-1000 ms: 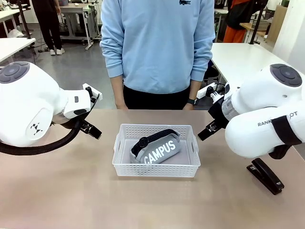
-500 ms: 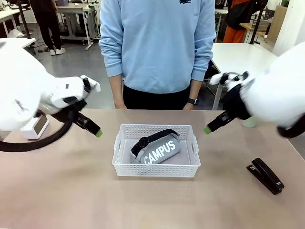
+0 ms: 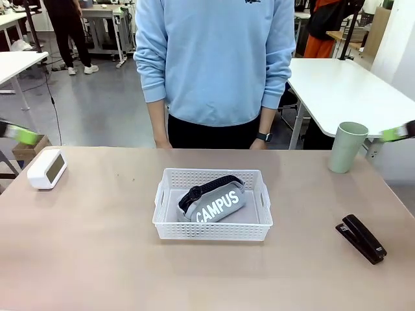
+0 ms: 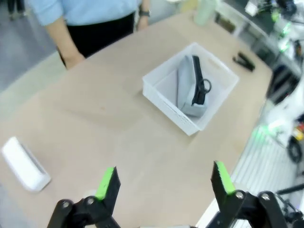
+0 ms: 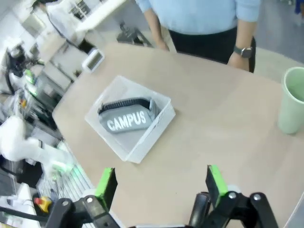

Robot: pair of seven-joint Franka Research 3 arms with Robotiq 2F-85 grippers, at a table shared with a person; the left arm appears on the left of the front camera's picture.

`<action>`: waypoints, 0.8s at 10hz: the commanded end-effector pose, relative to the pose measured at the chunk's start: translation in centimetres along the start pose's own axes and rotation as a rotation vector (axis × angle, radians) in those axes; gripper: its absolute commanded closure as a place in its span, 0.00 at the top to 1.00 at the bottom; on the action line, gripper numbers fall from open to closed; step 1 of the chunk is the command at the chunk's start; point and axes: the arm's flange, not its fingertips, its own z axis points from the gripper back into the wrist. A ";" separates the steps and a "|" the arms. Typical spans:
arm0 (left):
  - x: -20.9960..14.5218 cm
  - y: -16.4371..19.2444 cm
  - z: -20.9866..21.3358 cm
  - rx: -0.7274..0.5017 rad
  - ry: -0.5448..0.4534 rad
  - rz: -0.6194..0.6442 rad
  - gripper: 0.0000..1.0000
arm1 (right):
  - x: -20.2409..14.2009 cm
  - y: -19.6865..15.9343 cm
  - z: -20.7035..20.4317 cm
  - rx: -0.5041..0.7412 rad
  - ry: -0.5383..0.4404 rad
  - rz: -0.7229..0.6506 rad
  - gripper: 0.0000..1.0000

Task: Efficiently arrange items inside the basket to fit them all.
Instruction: Pick up the Digital clock and place it inside the Organizing basket.

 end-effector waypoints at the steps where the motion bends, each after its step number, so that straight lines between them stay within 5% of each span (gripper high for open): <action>1: -4.3 3.1 2.9 -0.047 -0.129 0.111 1.00 | -2.7 -4.2 3.0 0.158 -0.170 -0.073 1.00; 3: -6.9 6.0 4.9 -0.044 -0.256 0.282 1.00 | -6.0 -9.0 5.6 0.229 -0.311 -0.238 1.00; 6: -10.5 8.0 6.6 -0.083 -0.571 0.459 1.00 | -8.3 -12.5 5.3 0.216 -0.353 -0.435 1.00; 7: -10.3 7.8 6.0 -0.023 -0.562 0.531 1.00 | -9.1 -10.5 6.7 0.225 -0.354 -0.339 1.00; 8: -10.7 8.0 7.6 -0.067 -0.468 0.453 1.00 | -9.1 -10.5 6.7 0.225 -0.354 -0.339 1.00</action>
